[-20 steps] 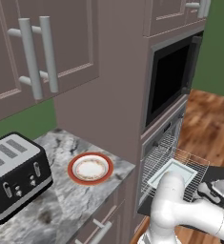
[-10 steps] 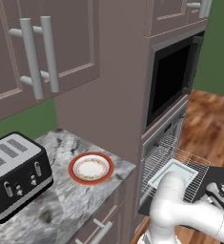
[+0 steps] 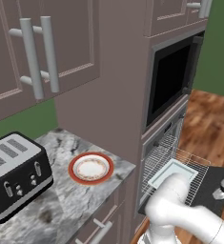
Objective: Take the baked cake out of the oven and place it on the plate for cooling. Then close the oven door.
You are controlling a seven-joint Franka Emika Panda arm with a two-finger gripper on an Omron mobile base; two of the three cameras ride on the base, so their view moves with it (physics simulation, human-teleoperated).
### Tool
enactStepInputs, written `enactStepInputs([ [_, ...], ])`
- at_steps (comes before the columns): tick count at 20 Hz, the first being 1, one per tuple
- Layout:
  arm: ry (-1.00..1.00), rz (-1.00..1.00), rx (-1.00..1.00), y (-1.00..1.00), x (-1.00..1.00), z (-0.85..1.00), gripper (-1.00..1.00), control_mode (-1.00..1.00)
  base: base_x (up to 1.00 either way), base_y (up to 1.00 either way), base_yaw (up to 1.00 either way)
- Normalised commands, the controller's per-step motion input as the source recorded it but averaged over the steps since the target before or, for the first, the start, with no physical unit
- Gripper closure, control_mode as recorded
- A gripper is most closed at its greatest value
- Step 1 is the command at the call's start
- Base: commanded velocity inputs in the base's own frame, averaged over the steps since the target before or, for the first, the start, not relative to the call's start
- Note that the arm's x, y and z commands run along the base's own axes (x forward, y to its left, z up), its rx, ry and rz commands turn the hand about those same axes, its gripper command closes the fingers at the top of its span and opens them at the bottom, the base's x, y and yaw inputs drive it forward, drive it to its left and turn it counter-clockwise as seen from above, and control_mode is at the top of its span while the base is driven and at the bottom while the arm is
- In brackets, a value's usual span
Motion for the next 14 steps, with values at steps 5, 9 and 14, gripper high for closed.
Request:
enactStepInputs([
  [5, 0.15, 0.0, -0.02, 0.01, 0.0, 0.91, -1.0, -1.0, 0.0, 0.0, 0.0],
  [9, 0.25, 0.0, -0.17, 0.22, 0.0, 0.69, -1.0, -1.0, 0.0, 0.0, 0.0],
  [14, 0.42, 0.0, -0.19, 0.42, 0.0, 0.54, -1.0, -1.0, 0.0, 0.0, 0.0],
])
